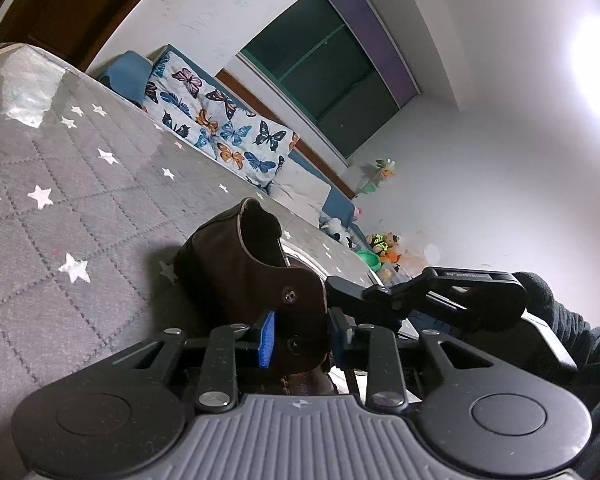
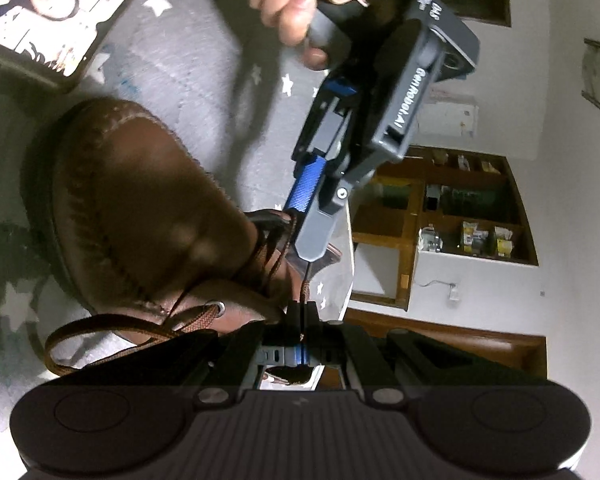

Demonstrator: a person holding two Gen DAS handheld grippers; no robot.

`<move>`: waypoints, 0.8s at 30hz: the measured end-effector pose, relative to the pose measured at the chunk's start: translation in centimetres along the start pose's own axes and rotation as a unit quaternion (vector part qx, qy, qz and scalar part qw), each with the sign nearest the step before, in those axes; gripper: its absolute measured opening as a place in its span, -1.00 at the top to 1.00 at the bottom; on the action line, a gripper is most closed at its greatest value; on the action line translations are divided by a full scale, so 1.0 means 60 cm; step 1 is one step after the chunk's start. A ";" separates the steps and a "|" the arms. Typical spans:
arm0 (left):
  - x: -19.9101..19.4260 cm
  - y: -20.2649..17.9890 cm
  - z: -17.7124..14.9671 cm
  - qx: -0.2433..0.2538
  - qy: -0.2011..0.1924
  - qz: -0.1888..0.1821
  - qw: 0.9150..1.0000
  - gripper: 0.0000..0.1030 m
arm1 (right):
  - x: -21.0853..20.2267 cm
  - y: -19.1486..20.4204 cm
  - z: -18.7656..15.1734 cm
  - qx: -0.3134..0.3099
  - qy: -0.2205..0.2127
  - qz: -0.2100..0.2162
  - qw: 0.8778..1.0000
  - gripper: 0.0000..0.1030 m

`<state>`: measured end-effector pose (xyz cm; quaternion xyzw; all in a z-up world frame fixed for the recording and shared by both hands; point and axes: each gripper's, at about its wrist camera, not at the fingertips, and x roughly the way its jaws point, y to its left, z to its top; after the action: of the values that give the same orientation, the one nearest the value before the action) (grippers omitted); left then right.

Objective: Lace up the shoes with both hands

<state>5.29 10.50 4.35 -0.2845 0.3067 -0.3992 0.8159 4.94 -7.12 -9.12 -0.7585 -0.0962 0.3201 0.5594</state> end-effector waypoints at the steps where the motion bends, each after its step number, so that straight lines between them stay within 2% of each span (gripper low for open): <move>1: 0.002 0.000 -0.001 0.001 0.000 0.001 1.000 0.40 | 0.004 0.003 0.001 -0.006 -0.001 -0.001 1.000 0.99; 11: -0.006 -0.007 -0.010 0.020 -0.001 0.010 1.000 0.37 | 0.037 0.018 0.025 -0.005 -0.011 -0.005 1.000 0.98; 21: -0.027 -0.001 -0.014 -0.012 -0.054 0.007 0.998 0.32 | 0.063 -0.008 0.034 0.020 -0.004 -0.013 1.000 0.98; 24: -0.020 -0.006 -0.021 -0.011 -0.066 0.010 0.998 0.40 | 0.064 -0.017 0.035 0.022 -0.003 -0.015 1.000 0.98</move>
<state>3.58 11.03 4.11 -0.3162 0.2592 -0.3675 0.8353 6.91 -3.19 -10.02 -0.7435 -0.1019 0.3157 0.5806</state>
